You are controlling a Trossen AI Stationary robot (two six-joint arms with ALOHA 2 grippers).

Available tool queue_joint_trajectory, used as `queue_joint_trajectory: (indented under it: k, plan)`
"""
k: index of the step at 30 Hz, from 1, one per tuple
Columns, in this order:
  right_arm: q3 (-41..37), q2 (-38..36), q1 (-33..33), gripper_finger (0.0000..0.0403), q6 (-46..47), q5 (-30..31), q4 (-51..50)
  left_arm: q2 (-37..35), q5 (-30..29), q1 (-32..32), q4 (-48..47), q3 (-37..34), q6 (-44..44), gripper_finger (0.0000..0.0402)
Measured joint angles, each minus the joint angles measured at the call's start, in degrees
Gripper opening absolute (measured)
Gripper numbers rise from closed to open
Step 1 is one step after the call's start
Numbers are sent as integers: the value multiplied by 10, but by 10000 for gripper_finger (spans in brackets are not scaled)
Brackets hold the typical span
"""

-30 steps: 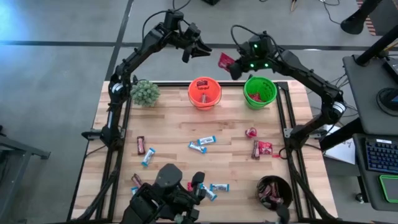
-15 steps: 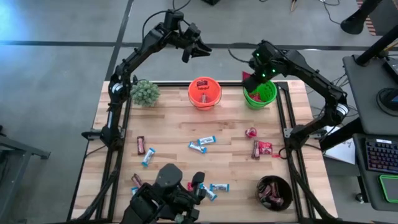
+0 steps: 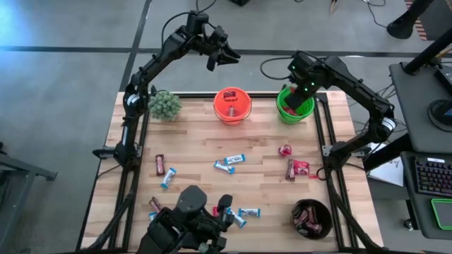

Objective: Organize candy in baskets
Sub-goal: Put the red candy into the green bucket, then put the brown chocolate bar into the black bucket

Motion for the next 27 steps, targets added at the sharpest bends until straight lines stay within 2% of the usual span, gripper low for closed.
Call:
queue_joint_trajectory:
  k: [4,11,18,27]
  plan:
    - [0,1,0,53,-17,26,0,0,0,0,0,0,0,137]
    - [0,1,0,105,-16,28,0,-1,0,0,-1,0,-8,137]
    - [0,1,0,111,-16,28,7,-34,0,13,-21,0,-19,137]
    - [0,2,0,111,-16,26,23,-77,-1,30,-120,0,6,137]
